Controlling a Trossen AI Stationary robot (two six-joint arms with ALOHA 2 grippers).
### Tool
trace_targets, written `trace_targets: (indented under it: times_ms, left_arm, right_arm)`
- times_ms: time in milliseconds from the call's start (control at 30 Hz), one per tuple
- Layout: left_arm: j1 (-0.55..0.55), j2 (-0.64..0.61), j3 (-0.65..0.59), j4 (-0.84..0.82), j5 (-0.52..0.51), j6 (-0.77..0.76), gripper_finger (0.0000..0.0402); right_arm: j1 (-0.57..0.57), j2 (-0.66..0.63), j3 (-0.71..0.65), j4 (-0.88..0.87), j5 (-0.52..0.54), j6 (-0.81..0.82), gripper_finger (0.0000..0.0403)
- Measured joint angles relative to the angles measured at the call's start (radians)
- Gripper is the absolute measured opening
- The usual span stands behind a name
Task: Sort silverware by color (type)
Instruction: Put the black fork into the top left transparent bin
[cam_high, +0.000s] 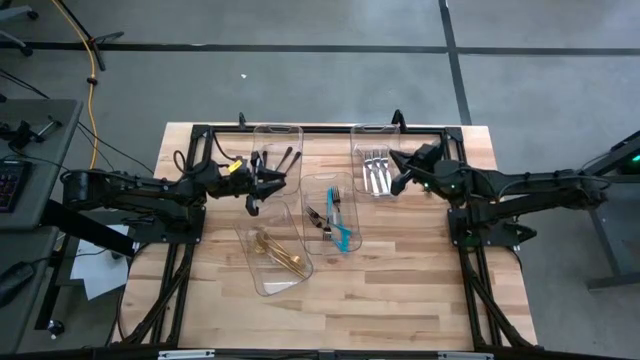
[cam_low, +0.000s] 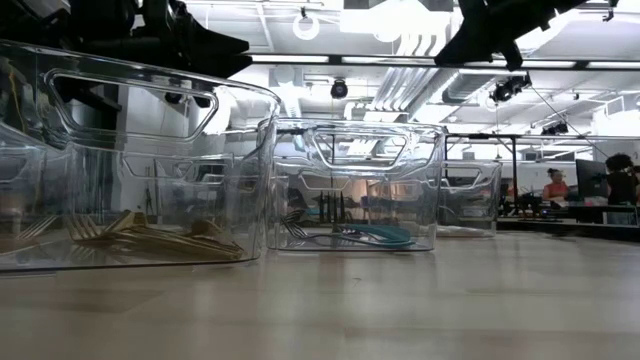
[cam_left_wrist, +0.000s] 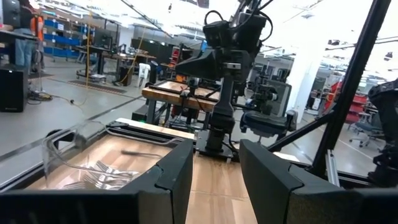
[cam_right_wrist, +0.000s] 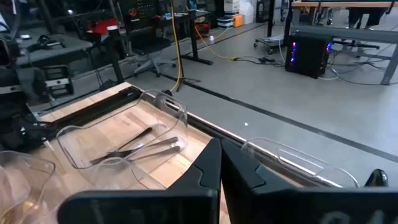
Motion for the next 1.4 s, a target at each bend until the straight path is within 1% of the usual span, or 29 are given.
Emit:
trace_targets:
  times_ms: [200,367,433,533,633,767,867,933,1067,1200,1400]
  left_arm:
    - [-0.010,0.000,0.000,-0.004,0.000,0.000,0.0126]
    - [-0.010,0.000,0.000,-0.022,0.000,0.000,0.0126]
    - [-0.010,0.000,0.000,-0.023,0.000,0.000,0.0126]
    - [-0.010,0.000,0.000,-0.023,0.000,0.000,0.0126]
    - [-0.010,0.000,0.000,-0.023,0.000,0.000,0.0126]
    - [-0.010,0.000,0.000,-0.023,0.000,-0.001,0.0126]
    - [-0.013,0.000,0.000,-0.023,-0.001,-0.001,0.0126]
    - [-0.018,0.000,0.000,-0.023,-0.001,-0.001,0.0126]
    - [-0.028,0.000,0.000,-0.022,-0.001,-0.001,0.0126]
    - [-0.029,0.000,0.000,-0.022,-0.001,0.000,0.0126]
    - [-0.029,0.000,0.000,-0.022,-0.004,0.000,0.0126]
  right_arm:
    - [-0.001,0.000,0.000,-0.003,0.014,-0.008,0.0001]
    - [-0.011,-0.033,0.000,-0.064,0.151,-0.001,0.0001]
    - [-0.030,-0.057,0.000,-0.106,0.175,0.015,0.0000]
    - [-0.067,-0.089,0.000,-0.198,0.175,0.079,0.0000]
    - [-0.115,-0.104,0.000,-0.329,0.143,0.188,0.0000]
    - [-0.194,-0.101,0.000,-0.541,0.065,0.339,0.0003]
    - [-0.241,-0.097,-0.004,-0.676,0.043,0.421,0.0017]
    - [-0.263,-0.097,-0.025,-0.708,0.025,0.452,0.0030]
    - [-0.306,-0.098,-0.108,-0.684,-0.070,0.480,0.0063]
    - [-0.353,-0.098,-0.213,-0.619,-0.102,0.566,0.0092]
    - [-0.435,-0.098,-0.343,-0.477,-0.179,0.669,0.0103]
